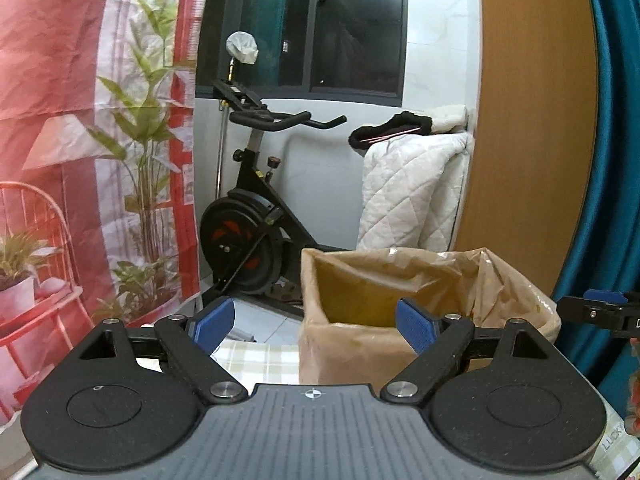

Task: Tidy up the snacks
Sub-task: 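Carry both bags to the lined bin and open both grippers to drop them, then move both tools back toward the snack pile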

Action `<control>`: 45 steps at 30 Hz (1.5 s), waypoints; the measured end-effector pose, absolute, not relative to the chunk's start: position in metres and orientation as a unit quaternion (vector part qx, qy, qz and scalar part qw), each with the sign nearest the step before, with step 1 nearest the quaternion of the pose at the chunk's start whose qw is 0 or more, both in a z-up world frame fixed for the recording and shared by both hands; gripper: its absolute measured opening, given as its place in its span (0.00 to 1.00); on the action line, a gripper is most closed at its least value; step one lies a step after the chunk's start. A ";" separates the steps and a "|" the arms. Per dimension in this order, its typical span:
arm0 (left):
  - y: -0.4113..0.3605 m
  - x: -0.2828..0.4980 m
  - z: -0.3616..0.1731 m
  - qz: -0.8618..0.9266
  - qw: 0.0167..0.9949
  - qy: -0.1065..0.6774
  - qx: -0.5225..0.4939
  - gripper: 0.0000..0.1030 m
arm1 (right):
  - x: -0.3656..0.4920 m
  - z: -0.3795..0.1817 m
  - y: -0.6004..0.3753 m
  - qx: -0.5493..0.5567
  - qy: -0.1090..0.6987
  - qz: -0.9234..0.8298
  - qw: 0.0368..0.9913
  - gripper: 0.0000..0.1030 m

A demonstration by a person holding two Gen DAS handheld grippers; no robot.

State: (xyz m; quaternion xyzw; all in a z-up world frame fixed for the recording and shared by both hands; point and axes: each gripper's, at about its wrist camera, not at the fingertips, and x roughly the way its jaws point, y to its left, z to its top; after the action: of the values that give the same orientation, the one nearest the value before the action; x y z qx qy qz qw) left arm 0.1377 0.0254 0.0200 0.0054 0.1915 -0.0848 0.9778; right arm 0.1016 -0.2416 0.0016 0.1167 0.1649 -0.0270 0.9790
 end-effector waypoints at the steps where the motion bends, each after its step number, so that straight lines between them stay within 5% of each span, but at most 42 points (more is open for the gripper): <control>1: 0.026 0.137 0.019 -0.083 0.978 0.192 0.006 0.87 | 0.100 -0.001 -0.241 0.121 0.165 -0.030 0.978 1.00; 26: 0.041 0.240 -0.010 -0.080 0.956 0.280 -0.034 0.86 | 0.191 -0.002 -0.258 0.121 0.208 -0.027 0.970 0.99; 45: 0.050 0.057 0.005 -0.071 0.963 0.246 -0.082 0.86 | 0.020 -0.007 -0.218 0.117 0.172 -0.046 0.977 0.99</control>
State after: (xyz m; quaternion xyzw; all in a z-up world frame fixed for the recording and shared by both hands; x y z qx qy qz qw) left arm 0.0571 0.0503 0.0054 -0.0820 0.2463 -0.0714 0.9631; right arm 0.0199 -0.2185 -0.0067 0.1165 0.1716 -0.0459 0.9772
